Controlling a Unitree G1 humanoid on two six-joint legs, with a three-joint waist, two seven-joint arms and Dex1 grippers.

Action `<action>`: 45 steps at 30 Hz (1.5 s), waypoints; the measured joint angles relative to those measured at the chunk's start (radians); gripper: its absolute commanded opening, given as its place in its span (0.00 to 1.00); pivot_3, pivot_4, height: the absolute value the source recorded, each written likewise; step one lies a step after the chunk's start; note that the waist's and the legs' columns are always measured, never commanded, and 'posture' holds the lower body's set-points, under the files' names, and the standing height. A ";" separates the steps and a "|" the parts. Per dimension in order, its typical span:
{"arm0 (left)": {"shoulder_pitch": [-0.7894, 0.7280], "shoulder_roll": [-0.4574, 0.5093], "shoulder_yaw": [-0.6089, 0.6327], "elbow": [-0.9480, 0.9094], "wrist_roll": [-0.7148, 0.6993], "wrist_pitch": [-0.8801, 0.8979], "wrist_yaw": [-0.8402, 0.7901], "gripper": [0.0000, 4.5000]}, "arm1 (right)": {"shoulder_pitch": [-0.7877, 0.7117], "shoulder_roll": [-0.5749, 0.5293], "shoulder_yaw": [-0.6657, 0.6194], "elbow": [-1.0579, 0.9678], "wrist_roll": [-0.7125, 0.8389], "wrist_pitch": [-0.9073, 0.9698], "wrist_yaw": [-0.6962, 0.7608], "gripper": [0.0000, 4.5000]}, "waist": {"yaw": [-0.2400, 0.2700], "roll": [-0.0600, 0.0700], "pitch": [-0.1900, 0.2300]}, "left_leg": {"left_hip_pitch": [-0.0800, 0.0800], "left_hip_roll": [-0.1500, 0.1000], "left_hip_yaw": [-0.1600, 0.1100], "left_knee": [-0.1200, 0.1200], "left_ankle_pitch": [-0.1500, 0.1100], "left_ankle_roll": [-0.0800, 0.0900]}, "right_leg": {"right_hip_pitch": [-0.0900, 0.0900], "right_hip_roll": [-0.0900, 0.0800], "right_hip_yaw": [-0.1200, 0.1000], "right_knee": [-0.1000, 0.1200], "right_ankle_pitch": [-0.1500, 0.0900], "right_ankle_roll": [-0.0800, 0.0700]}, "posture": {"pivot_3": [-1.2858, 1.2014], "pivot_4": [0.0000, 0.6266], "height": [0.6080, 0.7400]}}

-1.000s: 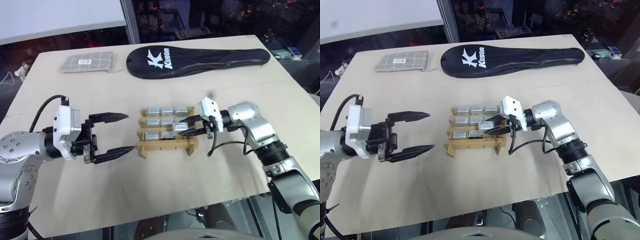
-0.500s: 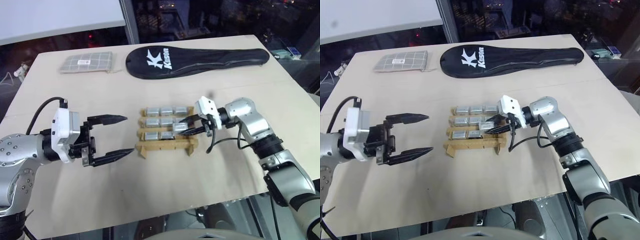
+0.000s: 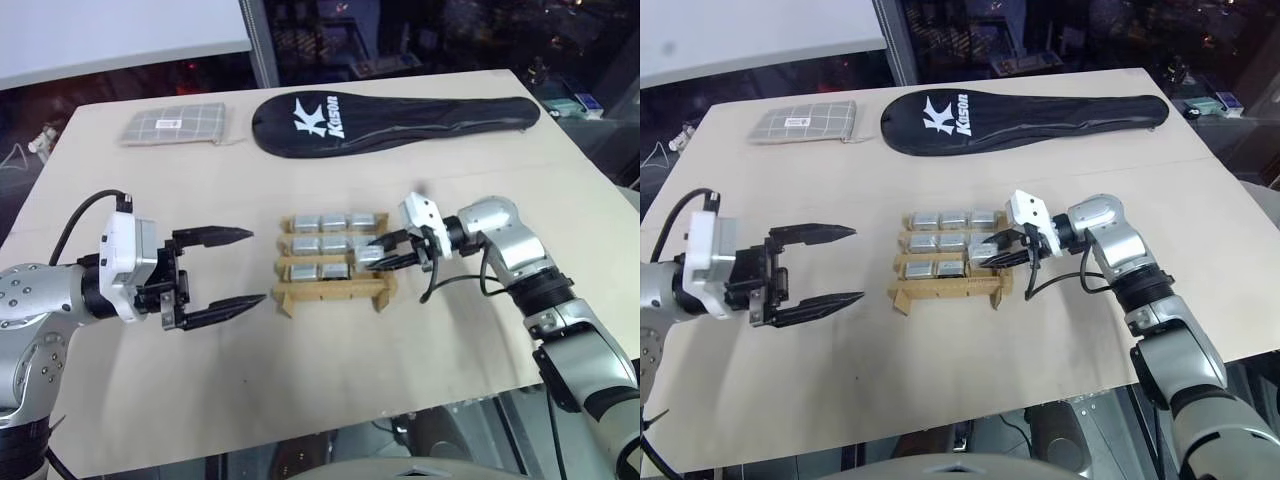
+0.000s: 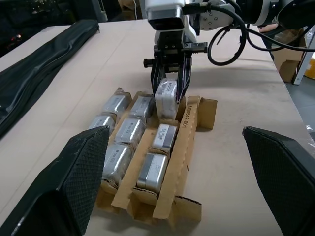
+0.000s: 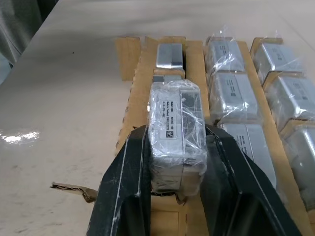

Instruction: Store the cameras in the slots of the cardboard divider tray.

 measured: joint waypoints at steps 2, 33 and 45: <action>-0.004 0.000 -0.003 0.007 0.000 0.000 -0.004 1.00 | -0.005 0.001 0.001 0.001 -0.007 0.000 0.004 0.17 | 0.000 0.000 0.000 | 0.000 0.000 0.000 0.000 0.000 0.000 | 0.000 0.000 0.000 0.000 0.000 0.000 | 0.52 0.24 1.00; 0.193 -0.081 0.064 -0.043 0.016 0.000 0.062 1.00 | 0.198 -0.154 -0.106 -0.305 0.101 0.160 0.022 0.90 | 0.001 0.000 0.000 | -0.004 0.000 0.000 -0.001 0.000 0.000 | -0.003 -0.002 0.000 -0.002 0.000 0.000 | 0.52 0.24 1.00; 0.535 -0.479 0.028 -0.112 0.272 -0.175 0.406 1.00 | 0.497 -0.249 -0.397 -0.168 0.191 0.035 -0.076 0.90 | 0.004 -0.002 0.000 | 0.005 0.000 0.006 0.001 -0.001 0.001 | 0.005 0.000 0.001 -0.002 -0.005 0.001 | 0.52 0.24 1.00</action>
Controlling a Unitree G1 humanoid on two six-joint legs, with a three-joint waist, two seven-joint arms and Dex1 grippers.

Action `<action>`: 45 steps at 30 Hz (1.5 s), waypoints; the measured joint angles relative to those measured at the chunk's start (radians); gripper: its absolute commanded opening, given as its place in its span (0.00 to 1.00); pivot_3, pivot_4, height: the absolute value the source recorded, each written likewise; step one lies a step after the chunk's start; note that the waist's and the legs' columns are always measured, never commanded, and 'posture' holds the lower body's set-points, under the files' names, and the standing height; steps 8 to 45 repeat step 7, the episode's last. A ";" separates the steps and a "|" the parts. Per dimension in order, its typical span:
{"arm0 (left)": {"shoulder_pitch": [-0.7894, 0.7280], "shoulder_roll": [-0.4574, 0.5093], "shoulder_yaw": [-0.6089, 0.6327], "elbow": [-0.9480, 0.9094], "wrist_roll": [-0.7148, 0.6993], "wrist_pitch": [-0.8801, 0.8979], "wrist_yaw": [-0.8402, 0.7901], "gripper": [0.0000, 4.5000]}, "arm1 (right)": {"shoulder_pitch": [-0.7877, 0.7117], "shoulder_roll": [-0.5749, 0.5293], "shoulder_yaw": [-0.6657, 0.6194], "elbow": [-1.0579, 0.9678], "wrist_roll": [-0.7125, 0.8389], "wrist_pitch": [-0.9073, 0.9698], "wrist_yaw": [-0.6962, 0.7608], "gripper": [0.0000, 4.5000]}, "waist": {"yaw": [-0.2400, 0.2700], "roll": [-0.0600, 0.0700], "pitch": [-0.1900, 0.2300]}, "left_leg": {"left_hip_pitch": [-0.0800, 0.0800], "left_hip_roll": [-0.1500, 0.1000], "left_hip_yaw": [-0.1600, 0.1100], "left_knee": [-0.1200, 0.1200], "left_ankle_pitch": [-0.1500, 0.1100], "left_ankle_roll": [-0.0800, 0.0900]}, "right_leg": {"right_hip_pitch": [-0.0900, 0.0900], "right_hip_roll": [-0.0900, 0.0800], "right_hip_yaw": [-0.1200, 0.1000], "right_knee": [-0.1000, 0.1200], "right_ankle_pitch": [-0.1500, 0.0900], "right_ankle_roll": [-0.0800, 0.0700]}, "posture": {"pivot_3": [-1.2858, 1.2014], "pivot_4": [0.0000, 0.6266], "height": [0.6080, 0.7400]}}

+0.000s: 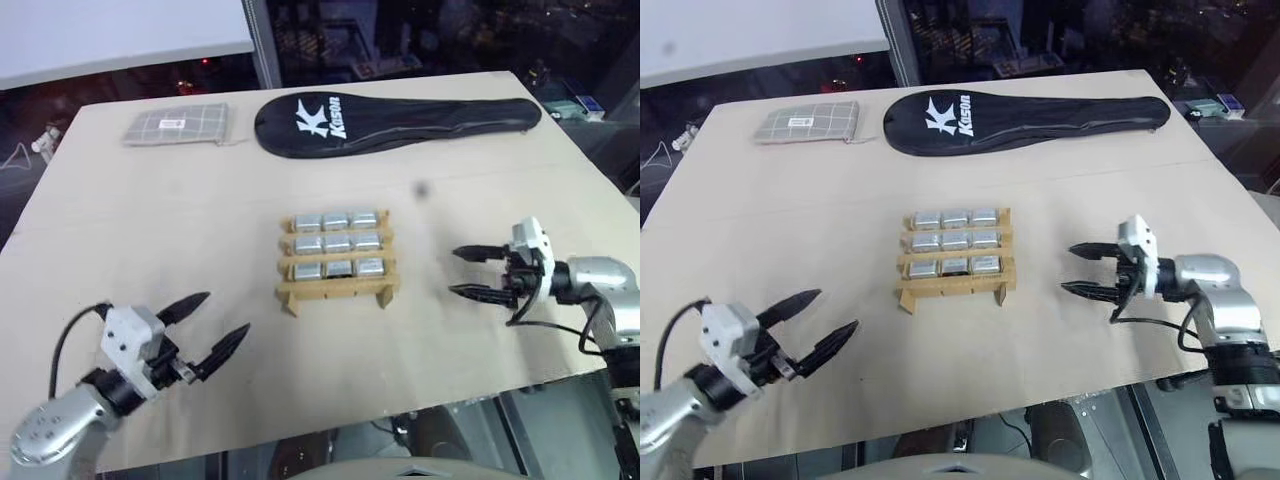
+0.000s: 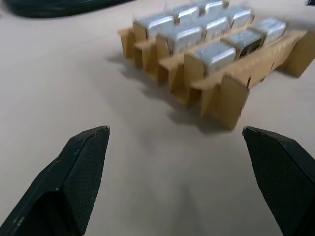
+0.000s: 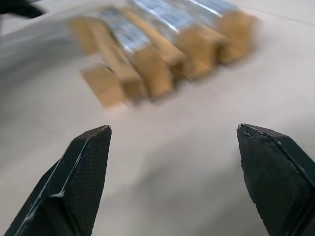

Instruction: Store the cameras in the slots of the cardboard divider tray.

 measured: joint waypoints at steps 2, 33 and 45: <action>0.032 -0.020 -0.007 0.013 0.016 -0.041 0.007 1.00 | 0.013 0.000 -0.010 0.042 -0.011 -0.060 0.003 0.90 | -0.003 0.000 0.000 | 0.001 0.001 0.001 0.000 0.000 0.000 | 0.000 0.002 0.000 0.000 0.000 0.000 | 0.52 0.24 1.00; 0.081 -0.038 -0.012 0.030 0.032 -0.111 0.011 1.00 | 0.028 -0.001 -0.013 0.122 -0.028 -0.165 0.013 0.90 | -0.006 0.000 0.000 | 0.000 0.002 0.002 0.000 0.000 0.000 | -0.001 0.003 0.000 0.000 0.000 0.000 | 0.52 0.24 1.00; 0.081 -0.038 -0.012 0.030 0.032 -0.111 0.011 1.00 | 0.028 -0.001 -0.013 0.122 -0.028 -0.165 0.013 0.90 | -0.006 0.000 0.000 | 0.000 0.002 0.002 0.000 0.000 0.000 | -0.001 0.003 0.000 0.000 0.000 0.000 | 0.52 0.24 1.00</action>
